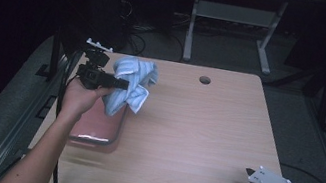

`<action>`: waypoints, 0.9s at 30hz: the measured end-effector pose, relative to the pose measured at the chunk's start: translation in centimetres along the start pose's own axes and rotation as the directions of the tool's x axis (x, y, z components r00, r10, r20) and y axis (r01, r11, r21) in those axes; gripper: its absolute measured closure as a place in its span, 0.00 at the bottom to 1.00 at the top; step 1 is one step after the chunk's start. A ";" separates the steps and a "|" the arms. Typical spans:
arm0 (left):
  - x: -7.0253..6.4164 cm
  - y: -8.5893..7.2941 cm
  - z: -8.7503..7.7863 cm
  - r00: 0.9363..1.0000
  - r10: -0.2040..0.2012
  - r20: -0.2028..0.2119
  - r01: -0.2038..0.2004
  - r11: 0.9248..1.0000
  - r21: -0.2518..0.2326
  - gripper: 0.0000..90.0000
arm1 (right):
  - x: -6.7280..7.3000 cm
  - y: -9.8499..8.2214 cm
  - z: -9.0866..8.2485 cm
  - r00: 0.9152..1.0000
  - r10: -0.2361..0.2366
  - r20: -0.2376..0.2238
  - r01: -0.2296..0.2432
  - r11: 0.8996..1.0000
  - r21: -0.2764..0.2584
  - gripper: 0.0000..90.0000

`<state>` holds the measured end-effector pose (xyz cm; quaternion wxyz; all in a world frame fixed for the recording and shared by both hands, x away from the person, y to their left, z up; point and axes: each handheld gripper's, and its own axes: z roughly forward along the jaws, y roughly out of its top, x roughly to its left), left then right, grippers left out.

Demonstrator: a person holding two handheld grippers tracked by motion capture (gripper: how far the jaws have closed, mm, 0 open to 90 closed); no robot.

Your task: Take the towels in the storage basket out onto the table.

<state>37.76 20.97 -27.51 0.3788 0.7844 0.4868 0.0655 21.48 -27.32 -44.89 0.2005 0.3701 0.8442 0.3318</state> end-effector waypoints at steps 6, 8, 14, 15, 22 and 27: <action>-0.5 0.2 0.9 1.000 0.011 0.004 -0.011 1.000 0.015 0.68 | 0.2 0.2 0.0 1.000 -0.009 -0.003 0.009 1.000 0.001 0.15; -0.7 0.3 1.2 1.000 0.008 0.009 -0.008 1.000 0.016 0.68 | 0.4 0.3 0.0 1.000 -0.010 -0.003 0.010 1.000 0.000 0.15; -1.3 0.8 2.2 0.999 0.016 0.031 -0.017 1.000 0.014 0.68 | 0.3 0.3 0.0 1.000 -0.016 -0.004 0.016 1.000 -0.004 0.15; -1.4 0.9 2.3 0.999 0.015 0.036 -0.015 1.000 0.013 0.68 | 0.3 0.3 0.0 1.000 -0.009 -0.003 0.009 1.000 -0.003 0.15; -2.1 1.4 3.3 0.999 0.033 0.043 -0.034 0.999 0.025 0.68 | 0.1 0.1 -0.1 1.000 -0.016 0.004 0.016 1.000 0.004 0.15; -2.7 1.6 4.2 0.997 0.046 0.069 -0.049 0.998 0.042 0.68 | 0.1 -0.1 0.0 1.000 0.002 0.002 -0.002 1.000 -0.004 0.15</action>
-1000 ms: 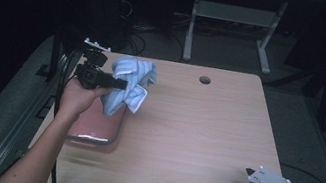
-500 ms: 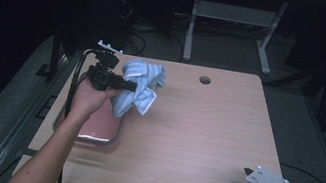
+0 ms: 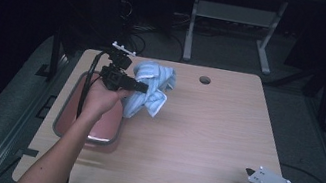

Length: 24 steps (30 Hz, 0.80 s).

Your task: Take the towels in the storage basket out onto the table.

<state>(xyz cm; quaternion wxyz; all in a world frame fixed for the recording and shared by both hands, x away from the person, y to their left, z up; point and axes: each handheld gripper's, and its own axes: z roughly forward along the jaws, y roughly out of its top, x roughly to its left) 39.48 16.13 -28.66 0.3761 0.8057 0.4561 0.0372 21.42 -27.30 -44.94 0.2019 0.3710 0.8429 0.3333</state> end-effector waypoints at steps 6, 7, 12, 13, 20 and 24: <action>-0.3 0.7 1.5 1.000 0.011 0.013 -0.011 1.000 0.017 0.68 | -0.4 -0.4 0.4 1.000 0.016 -0.007 -0.016 1.000 0.012 0.15; -0.4 0.8 1.7 1.000 0.009 0.017 -0.010 1.000 0.019 0.68 | -0.5 -0.4 0.3 1.000 0.021 -0.003 -0.021 1.000 0.012 0.15; -0.7 1.2 2.7 0.999 0.025 0.033 -0.026 0.999 0.032 0.67 | -0.9 -0.6 0.1 1.000 0.030 0.007 -0.031 1.000 0.007 0.15; -0.7 1.4 2.8 0.999 0.026 0.034 -0.028 0.999 0.036 0.67 | -0.9 -0.6 0.1 0.999 0.034 0.008 -0.034 0.999 0.010 0.16; -1.1 2.1 3.8 0.998 0.033 0.054 -0.036 0.998 0.042 0.67 | -1.1 -0.5 0.5 0.999 0.041 0.011 -0.041 0.999 0.021 0.15; -1.6 2.5 4.4 0.997 0.038 0.060 -0.041 0.998 0.042 0.67 | -1.2 -0.6 0.5 0.999 0.048 0.016 -0.048 0.999 0.022 0.15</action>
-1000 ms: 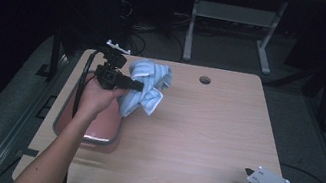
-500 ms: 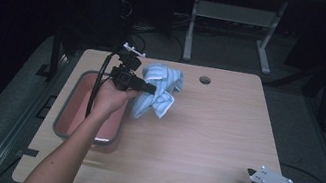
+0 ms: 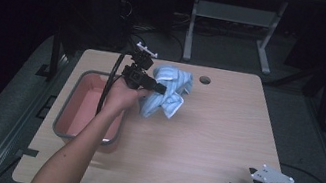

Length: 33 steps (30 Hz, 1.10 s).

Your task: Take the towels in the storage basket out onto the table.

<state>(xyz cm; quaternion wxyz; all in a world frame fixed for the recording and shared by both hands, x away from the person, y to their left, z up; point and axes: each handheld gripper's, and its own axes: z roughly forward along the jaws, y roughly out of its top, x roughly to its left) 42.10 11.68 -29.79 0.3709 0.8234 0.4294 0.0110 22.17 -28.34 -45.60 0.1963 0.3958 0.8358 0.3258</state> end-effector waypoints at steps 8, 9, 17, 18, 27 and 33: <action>-0.9 0.6 1.6 1.000 0.005 0.009 -0.005 1.000 0.013 0.67 | -0.1 0.0 -0.1 1.000 -0.006 0.004 0.006 1.000 -0.001 0.15; -1.0 0.7 1.8 1.000 0.011 0.012 -0.012 1.000 0.018 0.67 | -0.2 0.0 -0.1 1.000 -0.007 0.005 0.007 1.000 -0.003 0.15; -1.6 1.0 3.3 1.000 0.013 0.019 -0.013 0.999 0.032 0.67 | -0.2 0.1 -0.3 1.000 0.001 0.005 -0.001 1.000 -0.009 0.16; -1.7 1.0 3.5 1.000 0.017 0.019 -0.018 0.999 0.036 0.67 | -0.2 0.1 -0.2 1.000 0.001 0.004 -0.001 1.000 -0.008 0.15; -2.5 0.8 5.5 0.999 0.019 0.034 -0.021 0.998 0.061 0.67 | 0.0 0.2 -0.2 1.000 -0.010 -0.001 0.010 1.000 -0.010 0.15; -2.8 0.4 6.9 0.999 0.026 0.032 -0.029 0.996 0.087 0.67 | 0.1 0.2 -0.2 1.000 -0.014 -0.001 0.014 1.000 -0.015 0.15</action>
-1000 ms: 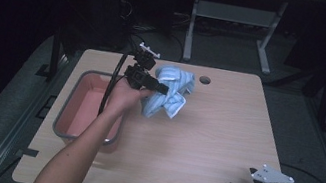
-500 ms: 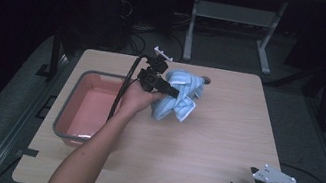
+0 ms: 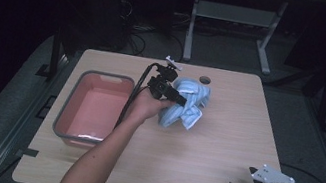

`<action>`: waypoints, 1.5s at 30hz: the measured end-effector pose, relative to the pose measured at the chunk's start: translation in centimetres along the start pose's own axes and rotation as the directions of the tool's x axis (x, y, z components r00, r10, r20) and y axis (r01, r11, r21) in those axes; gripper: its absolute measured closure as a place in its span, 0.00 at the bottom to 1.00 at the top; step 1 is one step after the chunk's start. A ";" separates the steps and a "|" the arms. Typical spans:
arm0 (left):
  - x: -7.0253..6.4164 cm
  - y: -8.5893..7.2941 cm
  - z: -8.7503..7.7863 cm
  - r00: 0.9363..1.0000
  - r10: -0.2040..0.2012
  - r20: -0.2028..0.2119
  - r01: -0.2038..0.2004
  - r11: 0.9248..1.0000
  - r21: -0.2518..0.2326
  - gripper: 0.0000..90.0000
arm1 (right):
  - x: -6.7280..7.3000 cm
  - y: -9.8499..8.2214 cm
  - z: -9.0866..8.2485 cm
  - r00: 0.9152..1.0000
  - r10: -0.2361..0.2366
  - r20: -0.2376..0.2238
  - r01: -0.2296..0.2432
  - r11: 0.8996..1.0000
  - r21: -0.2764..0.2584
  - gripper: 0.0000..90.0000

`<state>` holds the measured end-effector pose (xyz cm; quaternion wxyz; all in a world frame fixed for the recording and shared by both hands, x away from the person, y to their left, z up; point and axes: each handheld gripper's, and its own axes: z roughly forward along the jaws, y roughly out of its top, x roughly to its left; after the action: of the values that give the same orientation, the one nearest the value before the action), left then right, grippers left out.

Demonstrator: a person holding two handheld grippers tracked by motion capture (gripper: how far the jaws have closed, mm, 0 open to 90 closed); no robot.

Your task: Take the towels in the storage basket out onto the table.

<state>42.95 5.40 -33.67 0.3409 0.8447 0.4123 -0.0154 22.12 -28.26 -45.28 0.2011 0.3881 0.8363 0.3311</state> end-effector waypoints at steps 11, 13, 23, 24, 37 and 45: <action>0.0 -0.9 3.1 1.000 -0.023 -0.003 0.023 0.999 0.040 0.66 | 0.0 0.0 -0.1 1.000 0.003 -0.001 -0.003 1.000 0.002 0.15; -0.1 -1.2 3.8 1.000 -0.022 -0.010 0.022 0.998 0.054 0.65 | 0.0 0.0 -0.1 1.000 -0.002 0.000 0.002 1.000 -0.003 0.15; -0.3 -2.7 6.7 0.999 -0.028 -0.023 0.030 0.996 0.088 0.63 | 0.1 0.1 0.0 1.000 -0.009 -0.001 0.009 1.000 0.000 0.15; -0.3 -2.8 6.9 0.999 -0.026 -0.025 0.028 0.995 0.093 0.63 | 0.1 0.1 0.0 1.000 -0.009 -0.001 0.009 1.000 0.001 0.15; -0.2 -4.4 8.6 0.999 -0.038 -0.021 0.040 0.995 0.091 0.58 | 0.2 0.2 0.1 1.000 -0.017 -0.004 0.017 1.000 0.004 0.15; -0.3 -4.7 8.7 0.999 -0.047 -0.007 0.047 0.996 0.078 0.52 | 0.3 0.2 0.1 1.000 -0.016 -0.004 0.016 1.000 0.005 0.15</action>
<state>41.70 2.08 -42.91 0.3061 0.8475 0.4321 -0.0373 22.15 -27.90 -45.26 0.2008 0.3813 0.8406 0.3281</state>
